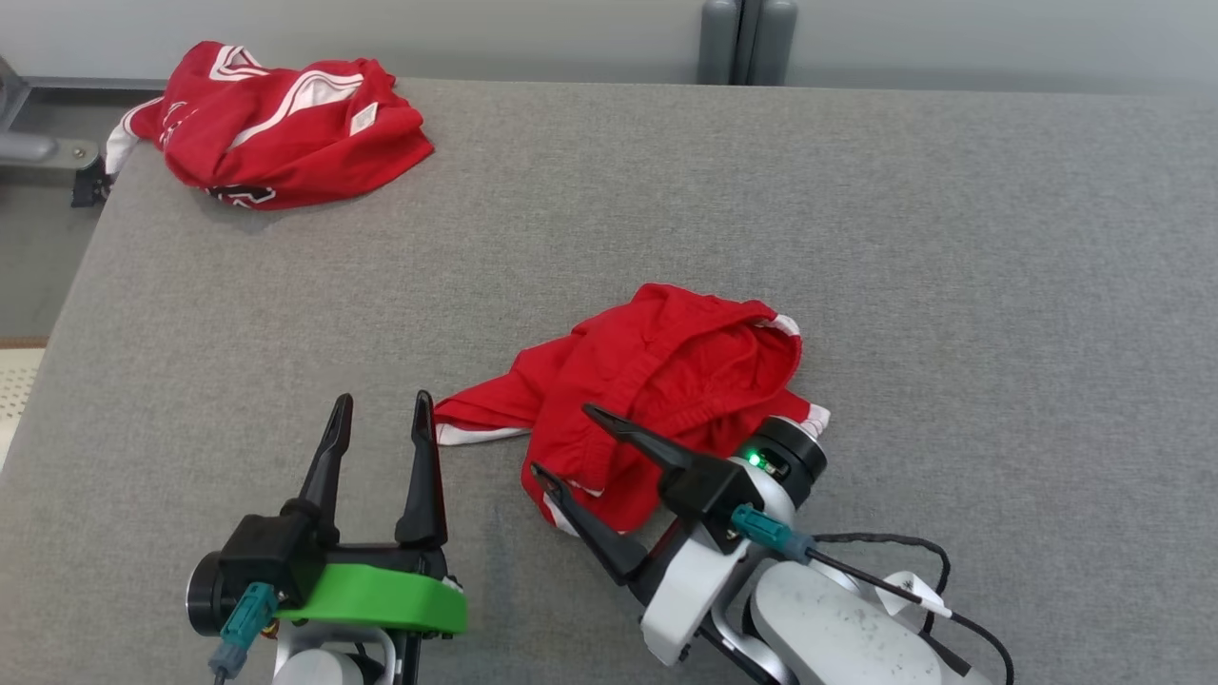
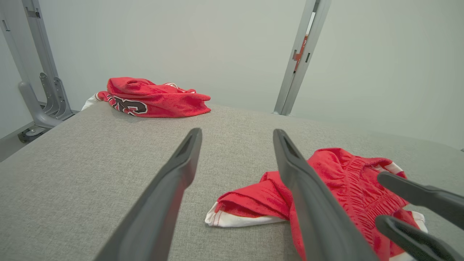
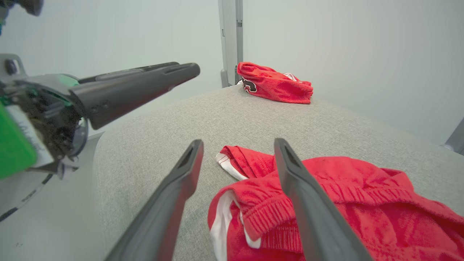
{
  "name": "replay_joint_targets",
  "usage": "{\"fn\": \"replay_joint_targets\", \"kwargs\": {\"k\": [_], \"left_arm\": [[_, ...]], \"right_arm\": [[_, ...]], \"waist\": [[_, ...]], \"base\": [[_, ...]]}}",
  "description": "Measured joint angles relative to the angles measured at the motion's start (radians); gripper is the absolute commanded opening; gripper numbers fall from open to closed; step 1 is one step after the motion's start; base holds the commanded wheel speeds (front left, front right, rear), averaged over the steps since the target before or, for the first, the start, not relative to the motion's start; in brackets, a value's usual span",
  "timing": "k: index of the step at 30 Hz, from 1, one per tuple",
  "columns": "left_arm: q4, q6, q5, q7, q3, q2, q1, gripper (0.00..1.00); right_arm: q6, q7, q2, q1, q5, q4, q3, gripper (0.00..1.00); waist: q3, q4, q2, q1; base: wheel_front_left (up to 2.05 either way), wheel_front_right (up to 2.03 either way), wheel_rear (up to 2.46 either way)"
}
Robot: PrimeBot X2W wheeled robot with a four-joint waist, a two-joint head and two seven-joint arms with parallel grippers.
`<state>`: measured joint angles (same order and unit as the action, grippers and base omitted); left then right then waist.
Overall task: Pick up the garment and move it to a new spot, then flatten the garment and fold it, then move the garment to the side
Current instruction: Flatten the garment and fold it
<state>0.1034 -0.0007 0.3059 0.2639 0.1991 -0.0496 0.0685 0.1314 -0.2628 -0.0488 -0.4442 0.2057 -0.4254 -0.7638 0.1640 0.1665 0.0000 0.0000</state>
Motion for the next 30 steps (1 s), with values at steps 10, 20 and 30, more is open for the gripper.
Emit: {"fn": "replay_joint_targets", "kwargs": {"k": [10, 20, 30], "left_arm": [[0.011, -0.026, -0.042, 0.0, 0.065, 0.0, -0.012, 1.0], [0.189, -0.08, -0.074, -0.019, 0.264, 0.002, 0.039, 1.0], [0.457, -0.05, -0.074, -0.05, 0.33, 0.002, 0.251, 1.0]], "right_arm": [[0.0, 0.0, -0.001, 0.185, -0.088, 0.118, 0.31, 1.0], [0.0, 0.0, -0.001, 0.267, -0.139, 0.208, 0.522, 1.0], [0.0, 0.0, 0.0, 0.259, -0.144, 0.27, 0.595, 1.0]], "waist": [[-0.045, -0.09, 0.0, 0.0], [-0.057, -0.16, 0.0, 0.0], [-0.012, -0.229, 0.0, 0.0]], "base": [[0.0, 0.0, 0.0], [0.0, 0.0, 0.0], [0.0, 0.0, 0.0]]}}
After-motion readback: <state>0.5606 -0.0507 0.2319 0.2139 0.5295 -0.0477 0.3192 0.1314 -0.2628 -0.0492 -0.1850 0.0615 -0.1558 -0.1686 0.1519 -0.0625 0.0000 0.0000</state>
